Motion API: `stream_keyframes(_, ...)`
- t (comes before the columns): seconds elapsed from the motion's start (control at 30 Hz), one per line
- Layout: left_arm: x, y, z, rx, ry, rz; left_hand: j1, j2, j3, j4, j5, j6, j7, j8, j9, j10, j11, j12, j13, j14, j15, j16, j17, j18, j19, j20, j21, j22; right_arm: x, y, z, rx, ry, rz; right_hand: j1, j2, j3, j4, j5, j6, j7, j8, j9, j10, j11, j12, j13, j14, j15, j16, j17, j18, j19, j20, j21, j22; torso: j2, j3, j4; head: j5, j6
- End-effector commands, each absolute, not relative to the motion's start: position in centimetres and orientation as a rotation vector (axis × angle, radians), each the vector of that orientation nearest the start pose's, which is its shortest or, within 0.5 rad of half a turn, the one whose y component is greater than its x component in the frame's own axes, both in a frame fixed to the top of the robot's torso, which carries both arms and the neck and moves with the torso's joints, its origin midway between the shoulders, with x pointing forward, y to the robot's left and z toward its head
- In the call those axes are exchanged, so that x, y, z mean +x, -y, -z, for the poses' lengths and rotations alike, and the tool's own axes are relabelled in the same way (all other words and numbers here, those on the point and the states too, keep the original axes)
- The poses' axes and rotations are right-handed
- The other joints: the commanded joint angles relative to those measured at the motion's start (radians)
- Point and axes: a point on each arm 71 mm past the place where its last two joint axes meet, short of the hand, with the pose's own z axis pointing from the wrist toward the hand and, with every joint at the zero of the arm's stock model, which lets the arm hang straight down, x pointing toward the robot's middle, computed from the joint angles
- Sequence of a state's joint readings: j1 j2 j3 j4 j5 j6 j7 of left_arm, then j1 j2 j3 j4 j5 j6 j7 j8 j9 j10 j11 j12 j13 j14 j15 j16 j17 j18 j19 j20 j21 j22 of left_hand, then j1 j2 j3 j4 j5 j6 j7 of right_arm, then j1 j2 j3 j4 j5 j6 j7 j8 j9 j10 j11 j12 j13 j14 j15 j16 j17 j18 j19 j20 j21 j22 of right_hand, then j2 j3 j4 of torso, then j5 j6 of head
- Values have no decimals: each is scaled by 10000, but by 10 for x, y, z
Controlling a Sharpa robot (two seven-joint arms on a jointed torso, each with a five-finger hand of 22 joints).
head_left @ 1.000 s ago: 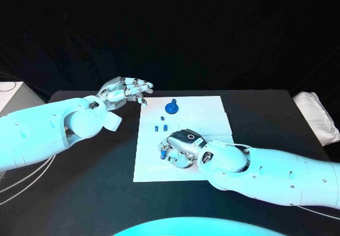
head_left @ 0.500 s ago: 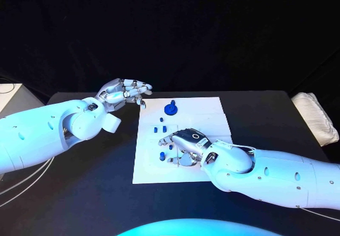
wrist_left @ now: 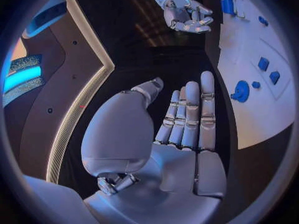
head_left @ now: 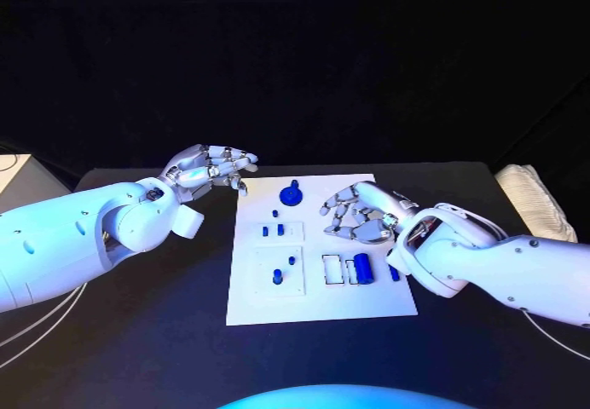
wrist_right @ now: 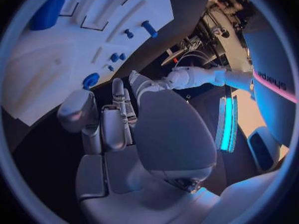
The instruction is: Assemble the parts on the task board
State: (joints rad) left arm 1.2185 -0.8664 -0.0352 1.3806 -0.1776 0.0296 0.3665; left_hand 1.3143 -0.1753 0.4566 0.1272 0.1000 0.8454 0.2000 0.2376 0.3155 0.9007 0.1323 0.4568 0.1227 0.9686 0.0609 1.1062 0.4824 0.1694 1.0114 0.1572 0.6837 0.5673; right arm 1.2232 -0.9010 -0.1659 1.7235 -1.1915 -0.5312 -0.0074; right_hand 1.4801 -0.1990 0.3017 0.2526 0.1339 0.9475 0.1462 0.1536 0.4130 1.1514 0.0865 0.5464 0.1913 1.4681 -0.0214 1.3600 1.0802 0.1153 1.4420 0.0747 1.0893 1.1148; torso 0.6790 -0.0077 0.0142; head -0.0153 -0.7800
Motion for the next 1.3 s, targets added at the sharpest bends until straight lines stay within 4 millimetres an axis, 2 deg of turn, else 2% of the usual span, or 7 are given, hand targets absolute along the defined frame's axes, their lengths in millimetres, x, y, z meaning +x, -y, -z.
stream_keyframes(0.03,505,-244,177,-8664,-15947,16614,62,-2,7,54,-17,-62,-24,38,-6,-34,47,7,3,-30,64,0,9,144,72,20,-36,-13,429,190,194,2391,-17569,-10655,-291,-73,169,-84,234,186,-151,249,49,408,-440,3694,3828,226,-183,204,327,-261,261,-166,735,698,-96,-11,0,-100,-20)
stream_keyframes(0.07,505,-244,177,-8677,-15949,16610,62,-2,7,54,-17,-62,-24,38,-6,-34,47,7,3,-30,64,0,9,144,72,20,-36,-13,429,194,193,2505,-17690,-10582,-467,-37,159,-16,251,159,-159,289,62,943,-448,5271,5900,259,-140,288,493,-286,288,-162,865,832,-113,-12,-2,-117,-17)
stream_keyframes(0.1,504,-244,178,-8702,-15954,16603,62,-2,7,54,-17,-62,-24,38,-6,-34,47,7,3,-30,64,0,9,144,72,20,-36,-13,428,204,194,2748,-18034,-10327,-801,-13,135,73,343,181,-183,503,166,1848,-454,7794,9446,358,-173,559,1020,-353,362,-132,1202,1176,-133,-15,-7,-127,-24)
stream_keyframes(0.23,501,-245,180,-8751,-15977,16610,66,-4,-5,67,-18,-61,-24,41,-5,-35,48,9,3,-34,66,-1,11,143,77,21,-46,-21,423,231,200,3373,-19133,-9225,-1679,34,-253,329,309,293,-263,872,396,3011,-484,9281,11942,579,-179,1149,2309,-447,490,-153,1732,1699,-172,-36,-11,-164,-43)
stream_keyframes(0.57,489,-239,180,-8673,-16103,17003,82,-4,-9,69,-15,-60,-26,44,-5,-38,47,9,3,-36,65,-2,13,142,81,22,-54,-27,406,271,213,3129,-20274,-5789,-2761,108,-1397,379,642,310,-440,1427,985,3865,-628,9989,13341,831,-274,1778,3883,-737,820,-247,3114,3014,-169,-56,-17,-341,-75)
stream_keyframes(0.8,485,-238,179,-8597,-16066,17165,91,-99,-114,110,-9,-79,-26,50,-8,-87,55,0,0,-84,78,-20,21,134,74,34,-122,-74,397,268,225,3269,-20288,-4705,-2964,275,-2111,394,569,260,-453,1506,1107,4055,-636,10134,13611,865,-280,1849,4086,-807,891,-245,3430,3317,-161,-39,-2,-353,-120)
stream_keyframes(1.3,483,-238,178,-8554,-16061,17261,-133,-232,-639,484,20,-220,5,42,-30,-207,84,62,36,-167,120,-18,77,134,126,81,-366,-253,398,251,254,3216,-20497,-4241,-3298,518,-2591,412,602,165,-435,1533,1183,3996,-618,10081,13544,862,-262,1849,4090,-801,869,-225,3419,3328,-159,-29,-12,-279,-189)
